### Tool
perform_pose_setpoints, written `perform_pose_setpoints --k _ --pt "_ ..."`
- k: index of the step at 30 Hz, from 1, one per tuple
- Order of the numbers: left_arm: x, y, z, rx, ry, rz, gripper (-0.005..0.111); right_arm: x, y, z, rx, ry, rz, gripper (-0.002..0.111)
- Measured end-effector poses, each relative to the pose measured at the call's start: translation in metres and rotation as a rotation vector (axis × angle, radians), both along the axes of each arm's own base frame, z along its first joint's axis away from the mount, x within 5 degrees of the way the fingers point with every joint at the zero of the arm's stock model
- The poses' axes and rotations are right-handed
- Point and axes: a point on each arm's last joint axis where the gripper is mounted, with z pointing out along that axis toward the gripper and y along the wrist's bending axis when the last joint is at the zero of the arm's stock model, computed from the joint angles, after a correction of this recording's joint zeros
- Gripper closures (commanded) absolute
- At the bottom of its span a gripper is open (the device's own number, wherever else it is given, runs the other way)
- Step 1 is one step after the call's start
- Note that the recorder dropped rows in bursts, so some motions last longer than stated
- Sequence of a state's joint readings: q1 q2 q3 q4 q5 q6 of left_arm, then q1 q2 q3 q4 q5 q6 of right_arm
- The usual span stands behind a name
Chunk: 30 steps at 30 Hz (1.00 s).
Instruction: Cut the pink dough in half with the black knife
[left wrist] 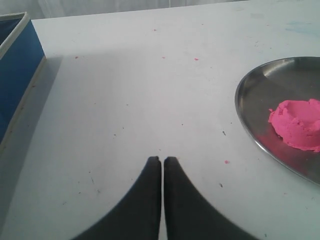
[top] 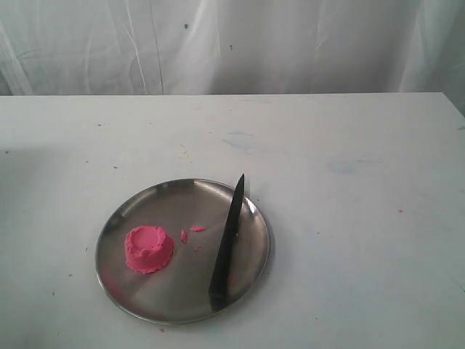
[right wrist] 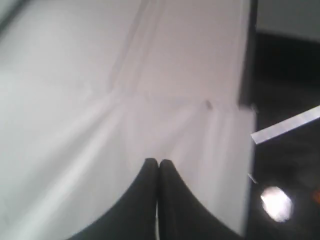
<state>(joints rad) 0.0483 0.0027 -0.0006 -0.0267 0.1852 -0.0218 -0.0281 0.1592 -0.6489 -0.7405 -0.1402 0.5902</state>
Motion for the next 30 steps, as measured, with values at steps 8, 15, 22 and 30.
perform_pose_setpoints --k 8,15,22,30 --pt "0.000 0.000 0.000 0.000 0.000 0.000 0.098 0.085 -0.041 -0.059 -0.108 0.703 -0.510 0.108" --pt "0.000 0.000 0.000 0.000 0.000 0.000 0.098 0.118 -0.040 -0.090 0.027 1.041 -0.469 0.108" --pt "0.000 0.000 0.000 0.000 0.000 0.000 0.098 0.141 -0.016 -0.133 0.047 1.590 -0.290 0.108" --pt "0.000 0.000 0.000 0.000 0.000 0.000 0.098 0.159 0.029 -0.155 0.080 1.784 0.171 0.108"
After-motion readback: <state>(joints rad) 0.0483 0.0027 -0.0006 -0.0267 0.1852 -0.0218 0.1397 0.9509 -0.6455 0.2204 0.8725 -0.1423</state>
